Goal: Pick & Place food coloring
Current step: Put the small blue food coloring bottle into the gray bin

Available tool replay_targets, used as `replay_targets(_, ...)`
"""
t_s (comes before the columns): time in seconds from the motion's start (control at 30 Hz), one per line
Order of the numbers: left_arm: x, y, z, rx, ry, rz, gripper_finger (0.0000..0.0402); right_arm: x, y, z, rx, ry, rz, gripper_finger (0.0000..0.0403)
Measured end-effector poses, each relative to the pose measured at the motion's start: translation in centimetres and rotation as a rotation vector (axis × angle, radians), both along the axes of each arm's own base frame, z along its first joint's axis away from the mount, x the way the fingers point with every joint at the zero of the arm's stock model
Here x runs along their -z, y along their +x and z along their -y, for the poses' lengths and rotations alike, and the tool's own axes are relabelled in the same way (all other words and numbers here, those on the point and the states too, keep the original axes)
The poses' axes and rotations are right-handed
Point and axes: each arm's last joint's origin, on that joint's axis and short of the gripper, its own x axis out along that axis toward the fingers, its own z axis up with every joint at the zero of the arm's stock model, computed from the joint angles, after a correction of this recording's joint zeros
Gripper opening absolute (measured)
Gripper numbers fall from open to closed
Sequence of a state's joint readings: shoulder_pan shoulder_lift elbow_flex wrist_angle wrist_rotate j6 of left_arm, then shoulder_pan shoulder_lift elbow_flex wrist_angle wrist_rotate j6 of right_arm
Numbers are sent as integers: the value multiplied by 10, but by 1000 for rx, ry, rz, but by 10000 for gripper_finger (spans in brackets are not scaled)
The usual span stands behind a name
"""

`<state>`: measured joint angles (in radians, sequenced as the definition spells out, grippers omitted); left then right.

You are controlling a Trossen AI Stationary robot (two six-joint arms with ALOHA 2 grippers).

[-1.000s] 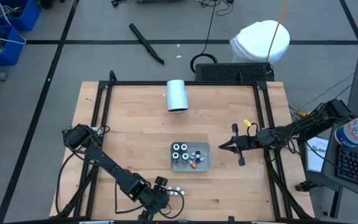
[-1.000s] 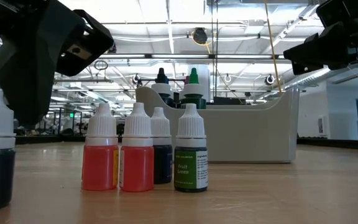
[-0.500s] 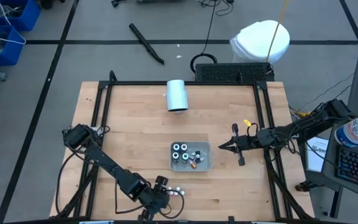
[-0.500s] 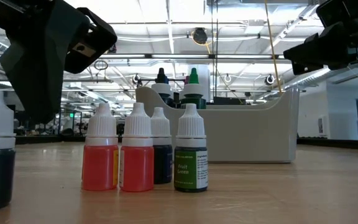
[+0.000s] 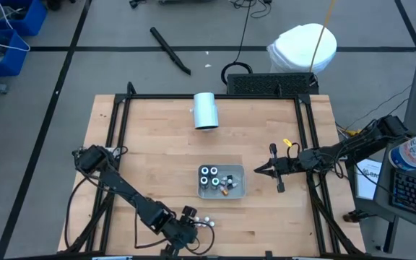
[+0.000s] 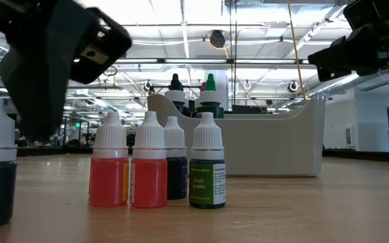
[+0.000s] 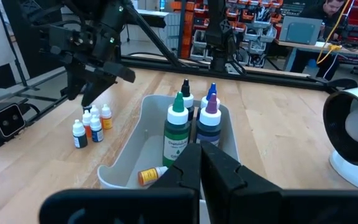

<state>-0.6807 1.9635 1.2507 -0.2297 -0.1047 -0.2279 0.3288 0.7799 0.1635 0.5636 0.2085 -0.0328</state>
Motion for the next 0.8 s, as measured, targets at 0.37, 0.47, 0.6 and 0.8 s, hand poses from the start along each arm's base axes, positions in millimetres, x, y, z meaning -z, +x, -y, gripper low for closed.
replay_targets(0.37, 4, 1, -1, 10, 0, -19, 186, 1, 0, 0, 1, 3, -8, 0)
replay_targets(0.47, 4, 1, -1, 10, 1, -20, 186, 1, 0, 0, 1, 3, -8, 0)
replay_targets(0.6, 5, 1, -1, 9, 4, -25, 185, 1, 0, 0, 1, 4, -8, 0)
replay_targets(0.8, 6, 0, -3, 2, 14, -43, 148, 1, 0, 0, 1, 4, -8, 0)
